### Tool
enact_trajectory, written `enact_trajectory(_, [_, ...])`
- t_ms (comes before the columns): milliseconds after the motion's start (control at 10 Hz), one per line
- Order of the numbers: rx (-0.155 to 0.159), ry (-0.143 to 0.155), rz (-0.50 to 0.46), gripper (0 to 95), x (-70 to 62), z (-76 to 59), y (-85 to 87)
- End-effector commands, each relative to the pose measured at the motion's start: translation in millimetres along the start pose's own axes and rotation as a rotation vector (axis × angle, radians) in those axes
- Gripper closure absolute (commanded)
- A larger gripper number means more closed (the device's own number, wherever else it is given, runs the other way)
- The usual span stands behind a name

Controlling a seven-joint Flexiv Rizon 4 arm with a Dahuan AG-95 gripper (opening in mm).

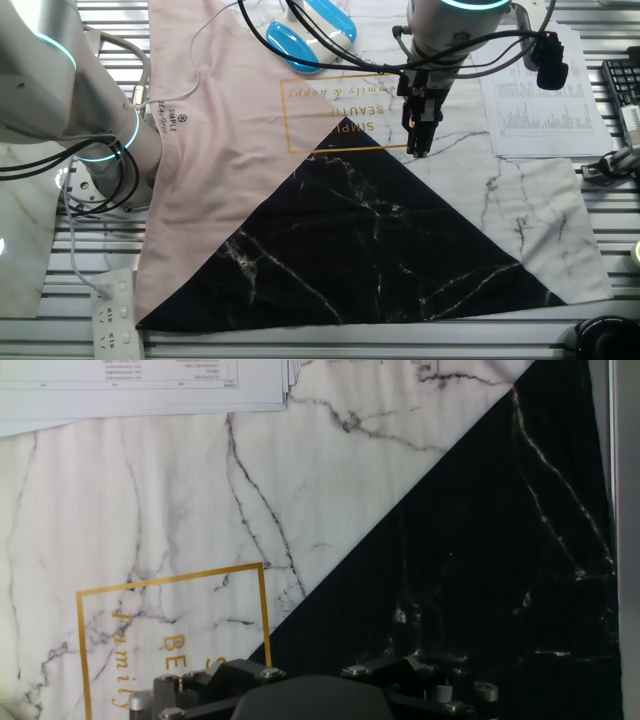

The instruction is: Turn on the desk lamp by pressing the button

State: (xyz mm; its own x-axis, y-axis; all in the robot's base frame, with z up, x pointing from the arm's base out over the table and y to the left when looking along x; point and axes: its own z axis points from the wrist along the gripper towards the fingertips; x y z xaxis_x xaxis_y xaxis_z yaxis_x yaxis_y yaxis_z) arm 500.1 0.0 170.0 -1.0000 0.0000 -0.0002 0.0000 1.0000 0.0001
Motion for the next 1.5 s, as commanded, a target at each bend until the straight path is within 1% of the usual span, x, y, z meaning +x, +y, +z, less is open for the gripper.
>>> enact_trajectory(100, [0.042,0.043,-0.073,95.0,1.0,0.4,0.1])
enact_trajectory(200, [0.055,0.048,-0.074,95.0,1.3,0.5,0.2])
enact_trajectory(400, [0.065,0.059,-0.070,95.0,1.7,0.6,0.3])
enact_trajectory(700, [0.070,0.063,-0.068,95.0,4.2,1.7,0.8])
enact_trajectory(800, [0.075,0.074,-0.074,95.0,5.2,2.1,1.0])
enact_trajectory(900, [0.075,0.074,-0.074,95.0,5.2,2.1,1.0])
enact_trajectory(1000, [0.071,0.094,-0.064,95.0,7.9,2.7,1.5])
enact_trajectory(1100, [0.064,0.096,-0.056,95.0,8.3,2.8,1.6])
enact_trajectory(1300, [0.062,0.089,-0.057,95.0,9.1,3.1,1.8])
enact_trajectory(1500, [0.063,0.088,-0.026,95.0,9.3,3.2,1.8])
